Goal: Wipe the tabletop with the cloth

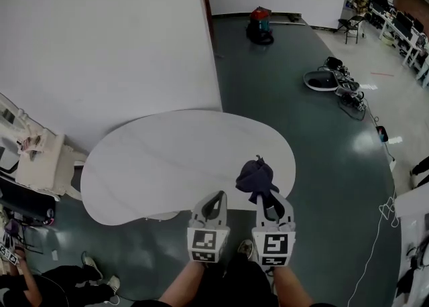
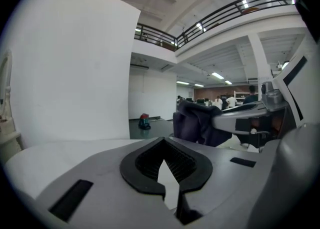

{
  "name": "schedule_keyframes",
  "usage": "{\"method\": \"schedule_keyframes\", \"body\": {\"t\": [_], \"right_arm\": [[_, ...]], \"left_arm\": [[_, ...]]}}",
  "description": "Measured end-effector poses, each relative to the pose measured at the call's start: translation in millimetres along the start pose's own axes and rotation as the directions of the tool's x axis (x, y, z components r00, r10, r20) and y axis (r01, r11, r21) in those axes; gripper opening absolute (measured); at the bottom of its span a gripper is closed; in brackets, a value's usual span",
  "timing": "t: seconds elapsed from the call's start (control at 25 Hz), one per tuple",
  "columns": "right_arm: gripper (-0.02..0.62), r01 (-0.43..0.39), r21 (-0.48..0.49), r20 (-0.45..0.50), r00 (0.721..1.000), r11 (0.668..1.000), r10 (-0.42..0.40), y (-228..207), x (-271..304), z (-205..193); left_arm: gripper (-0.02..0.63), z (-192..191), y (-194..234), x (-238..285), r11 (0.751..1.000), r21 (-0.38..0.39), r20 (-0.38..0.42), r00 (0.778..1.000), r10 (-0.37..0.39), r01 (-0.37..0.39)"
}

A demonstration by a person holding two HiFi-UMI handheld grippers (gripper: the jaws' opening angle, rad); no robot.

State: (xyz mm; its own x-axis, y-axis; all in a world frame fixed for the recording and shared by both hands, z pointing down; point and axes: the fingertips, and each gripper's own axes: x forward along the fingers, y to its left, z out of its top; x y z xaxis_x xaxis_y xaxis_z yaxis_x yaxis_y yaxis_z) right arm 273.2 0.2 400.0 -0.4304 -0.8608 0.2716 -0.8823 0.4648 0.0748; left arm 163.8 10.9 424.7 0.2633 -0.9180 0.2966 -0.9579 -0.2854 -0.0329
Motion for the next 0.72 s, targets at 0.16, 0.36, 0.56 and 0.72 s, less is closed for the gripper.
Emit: {"method": "schedule_keyframes", "body": {"t": [0.16,0.36,0.56,0.72], "right_arm": [[0.052,-0.013,0.0,-0.015,1.0,1.0,0.013,4.3,30.1,3.5],[0.052,-0.016,-0.021,-0.052,0.999,1.0,0.014,11.0,55.1,1.5],[0.052,0.039,-0.009,-0.067,0.997,0.999,-0.04,16.0,88.5,10.9],[0.052,0.088,-0.016,-0.1,0.991,0.996,-0.089,20.9,117.9,16.1]], "left_arm": [[0.006,-3.2,11.9,18.3,1.0,0.008,-0.03,0.999,-0.024,0.025],[0.006,-10.8,30.2,28.3,1.0,-0.011,-0.054,0.998,-0.026,0.025],[0.006,-6.4,67.0,46.5,0.998,0.01,-0.042,0.997,-0.062,0.062],[0.006,-1.7,99.8,61.6,0.993,0.001,-0.041,0.992,-0.115,0.116]]}}
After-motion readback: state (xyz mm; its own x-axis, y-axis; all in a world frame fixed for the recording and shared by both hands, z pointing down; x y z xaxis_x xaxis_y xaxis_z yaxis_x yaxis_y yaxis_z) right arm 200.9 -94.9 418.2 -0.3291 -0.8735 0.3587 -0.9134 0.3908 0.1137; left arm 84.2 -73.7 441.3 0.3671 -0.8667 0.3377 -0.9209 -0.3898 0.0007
